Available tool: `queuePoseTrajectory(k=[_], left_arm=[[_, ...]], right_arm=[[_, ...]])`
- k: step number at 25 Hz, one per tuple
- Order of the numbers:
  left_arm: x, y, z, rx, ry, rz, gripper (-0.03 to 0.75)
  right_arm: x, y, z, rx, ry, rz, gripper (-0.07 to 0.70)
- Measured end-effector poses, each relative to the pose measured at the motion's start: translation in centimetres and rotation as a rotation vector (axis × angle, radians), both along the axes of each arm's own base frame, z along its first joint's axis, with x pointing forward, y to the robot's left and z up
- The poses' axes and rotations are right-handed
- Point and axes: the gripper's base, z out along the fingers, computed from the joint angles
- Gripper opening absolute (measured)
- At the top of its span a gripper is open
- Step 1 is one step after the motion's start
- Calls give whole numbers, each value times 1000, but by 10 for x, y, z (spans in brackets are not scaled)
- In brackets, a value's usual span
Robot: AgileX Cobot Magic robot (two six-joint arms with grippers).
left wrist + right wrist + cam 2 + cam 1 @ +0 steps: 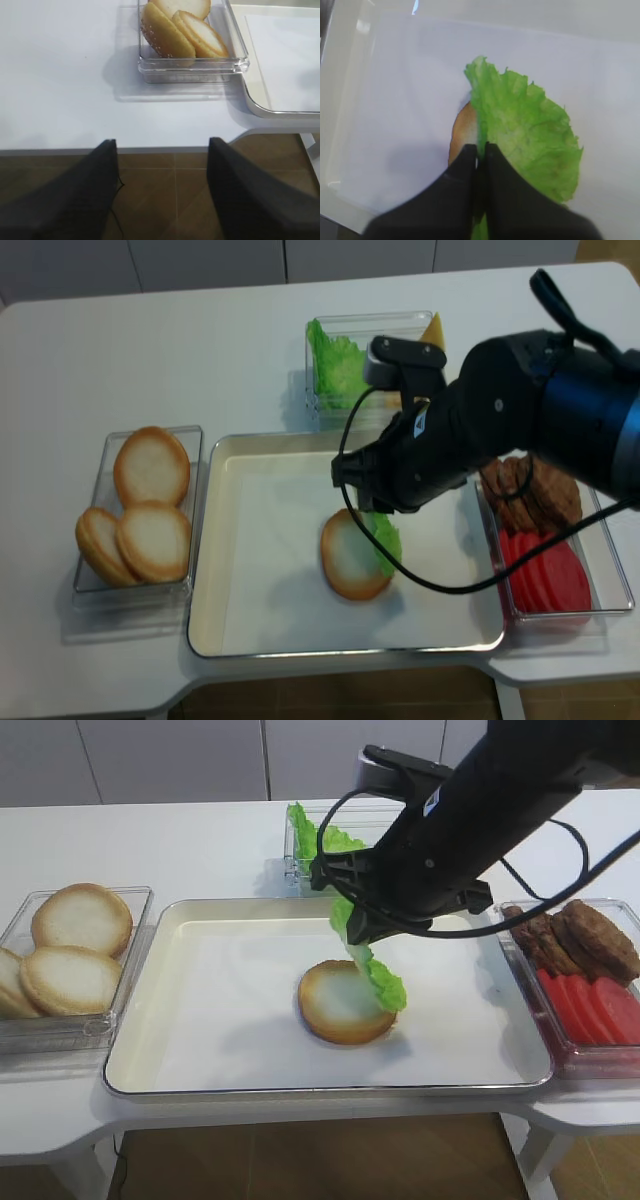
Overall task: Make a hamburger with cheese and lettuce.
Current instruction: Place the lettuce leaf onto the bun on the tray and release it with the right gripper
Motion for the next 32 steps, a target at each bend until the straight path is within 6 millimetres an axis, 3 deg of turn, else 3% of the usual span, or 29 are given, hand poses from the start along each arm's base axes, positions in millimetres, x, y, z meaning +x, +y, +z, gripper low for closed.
queuePoseTrajectory(k=[19,32], left_arm=[[0,0,0,0,0,0,424],[0,0,0,0,0,0,424]], right_arm=[[3,11,-17,48,78,29,29],[1,12,-21,50,110,35,286]])
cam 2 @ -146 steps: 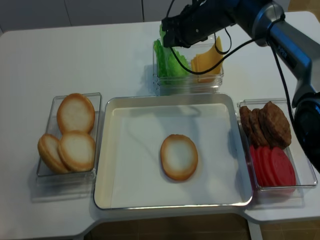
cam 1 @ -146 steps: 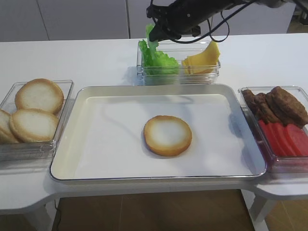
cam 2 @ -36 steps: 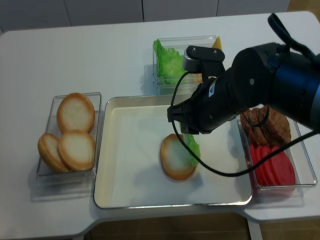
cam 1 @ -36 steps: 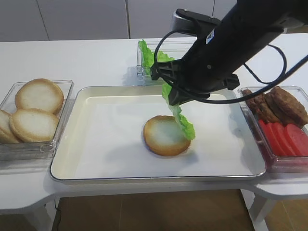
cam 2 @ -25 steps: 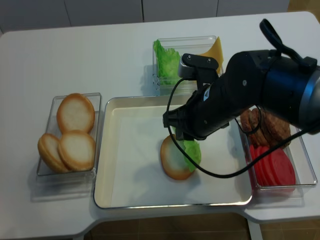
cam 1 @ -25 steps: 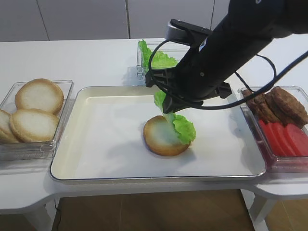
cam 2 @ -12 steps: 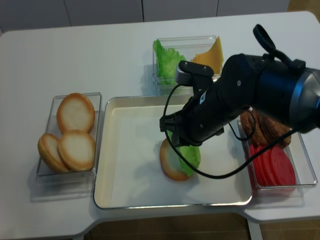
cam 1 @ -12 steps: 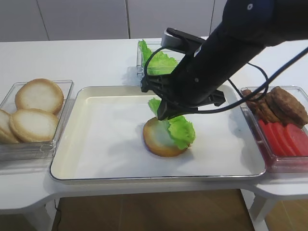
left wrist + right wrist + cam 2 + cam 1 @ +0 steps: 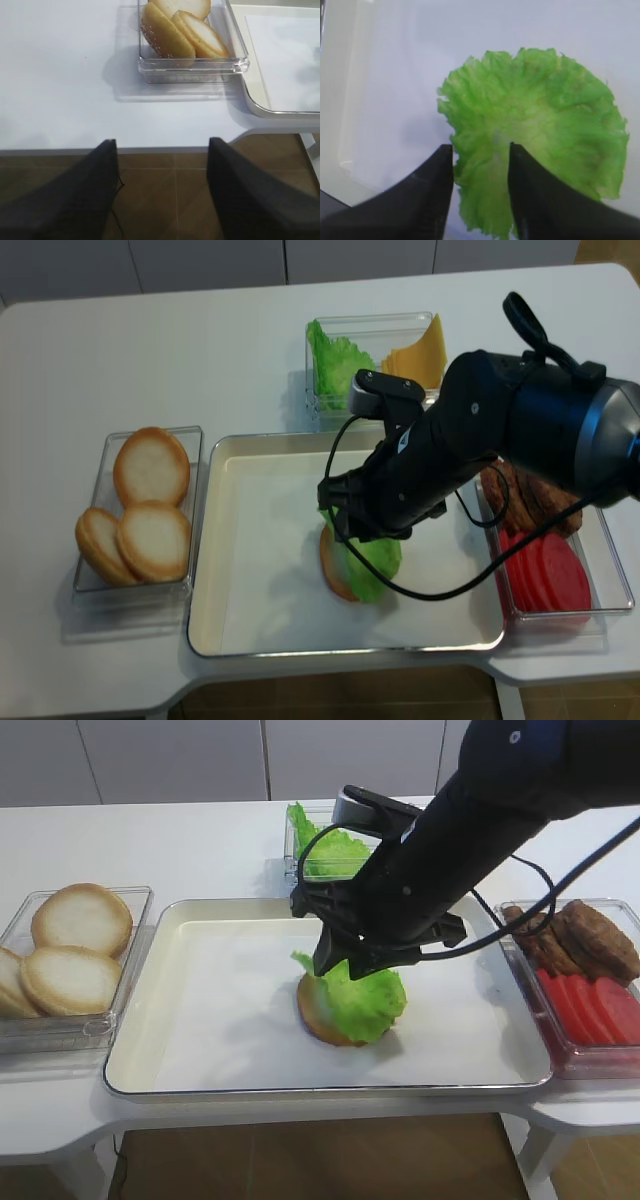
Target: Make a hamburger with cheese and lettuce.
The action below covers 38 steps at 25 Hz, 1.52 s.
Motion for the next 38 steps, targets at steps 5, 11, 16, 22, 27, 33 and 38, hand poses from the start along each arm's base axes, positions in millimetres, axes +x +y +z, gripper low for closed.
queuePoseTrajectory(k=[5,11,16,22,27,33,38], left_arm=[[0,0,0,0,0,0,424],[0,0,0,0,0,0,424],[0,0,0,0,0,0,424],[0,0,0,0,0,0,424],[0,0,0,0,0,0,424],[0,0,0,0,0,0,424],[0,0,0,0,0,0,424]], right_arm=[[0,0,0,1,-3,-2,363],[0,0,1,0,-10,-1,398],[-4,-9,15,-31,-56,12,396],[-10,-48,40,-132,-56,-22,358],[-18,-98,66,-261,-86,-80,356],[-36,-163,97,-406,-118,-225,355],[-70,-196,126,-487,-182,-311,355]])
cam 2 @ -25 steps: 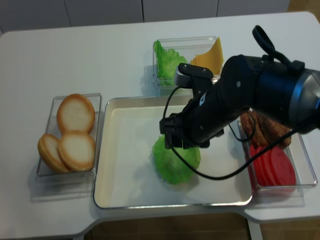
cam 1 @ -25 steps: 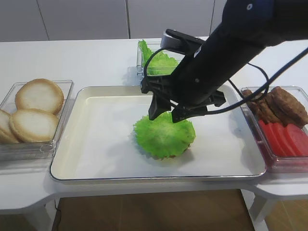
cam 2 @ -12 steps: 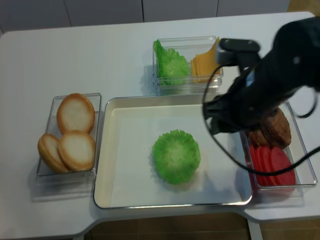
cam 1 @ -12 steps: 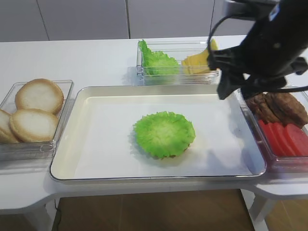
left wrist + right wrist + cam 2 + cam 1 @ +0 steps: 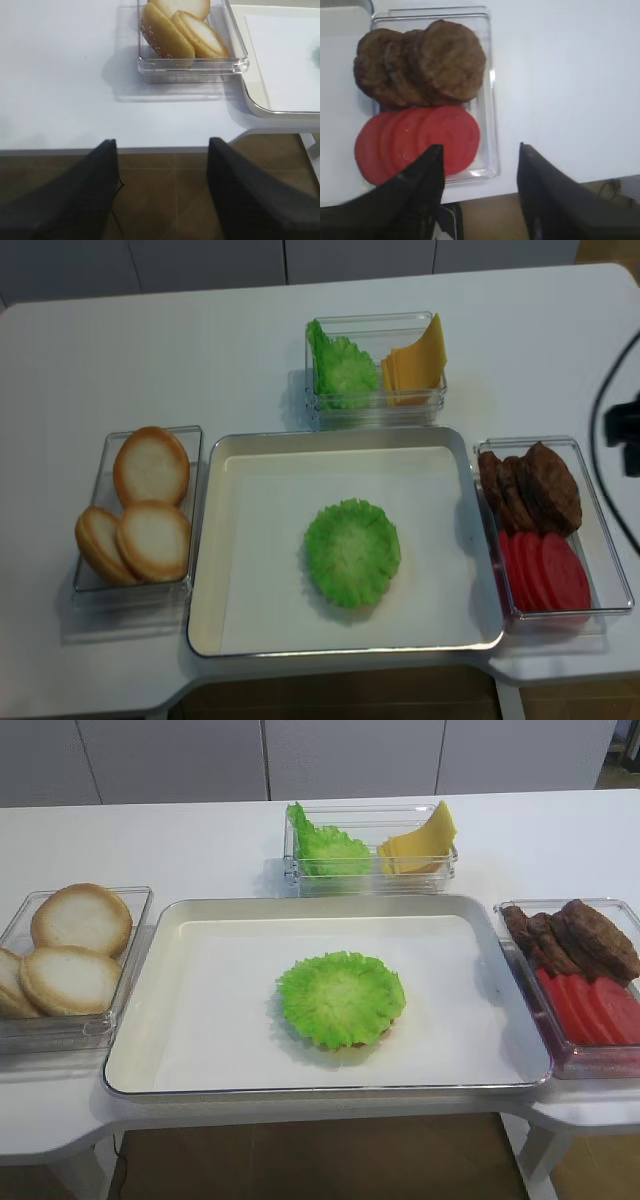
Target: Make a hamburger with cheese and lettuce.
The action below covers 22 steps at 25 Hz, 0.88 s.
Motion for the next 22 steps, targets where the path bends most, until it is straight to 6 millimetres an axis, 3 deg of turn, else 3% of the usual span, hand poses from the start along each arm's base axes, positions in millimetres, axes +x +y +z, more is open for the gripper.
queuePoseTrajectory(k=[13,17,22], left_arm=[[0,0,0,0,0,0,424],[0,0,0,0,0,0,424],[0,-1,0,-6,0,-4,424]], right_arm=[[-95,-15,50,27,-278,-29,354],[-126,-18,47,35,-339,-29,354],[-160,-19,24,77,-368,-16,354]])
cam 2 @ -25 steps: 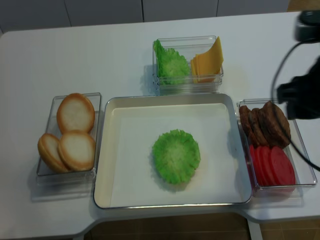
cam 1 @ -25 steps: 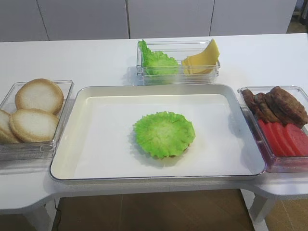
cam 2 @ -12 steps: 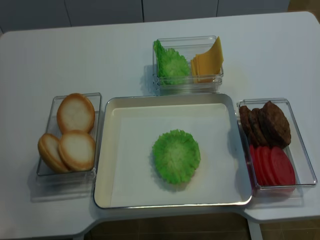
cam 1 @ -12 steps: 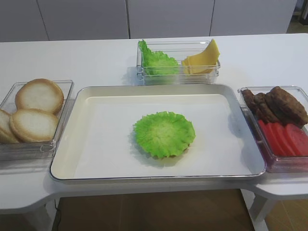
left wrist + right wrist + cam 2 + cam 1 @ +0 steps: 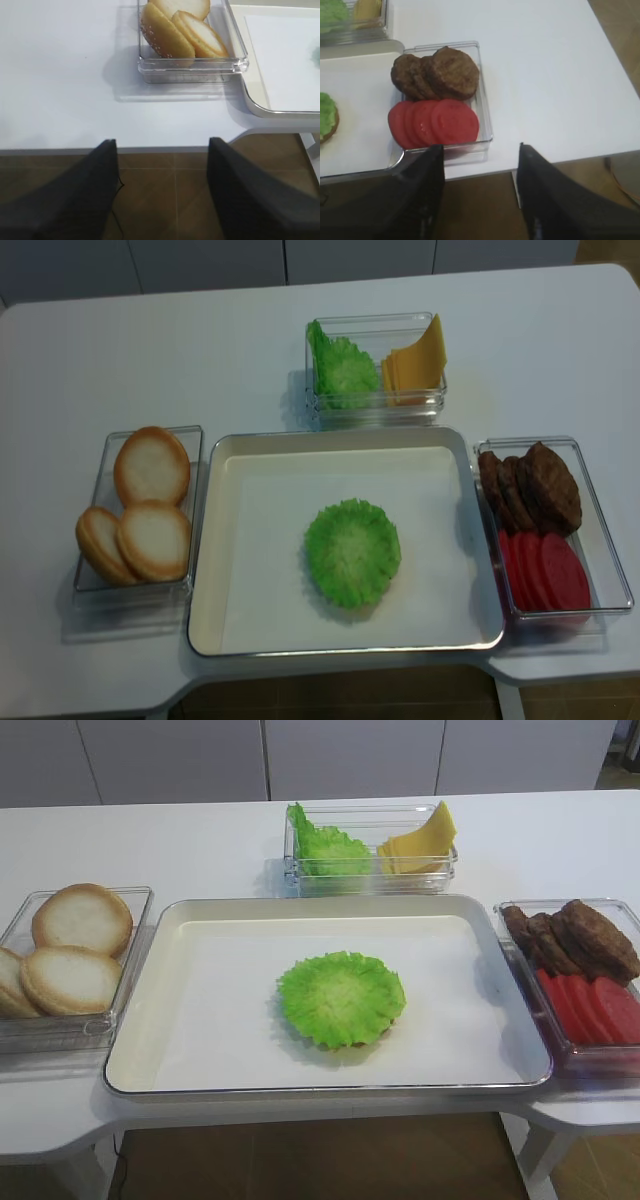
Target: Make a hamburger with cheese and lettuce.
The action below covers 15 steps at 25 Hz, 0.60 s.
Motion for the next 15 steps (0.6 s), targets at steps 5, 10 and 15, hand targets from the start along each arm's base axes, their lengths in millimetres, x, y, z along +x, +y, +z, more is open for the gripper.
queuePoseTrajectory(k=[5,10,15], left_arm=[[0,0,0,0,0,0,424],[0,1,0,6,0,4,424],[0,1,0,6,0,4,424]], right_arm=[[-27,3,-28,61,-22,36,354],[-54,2,-52,94,-82,55,354],[-76,2,-72,125,-158,76,354]])
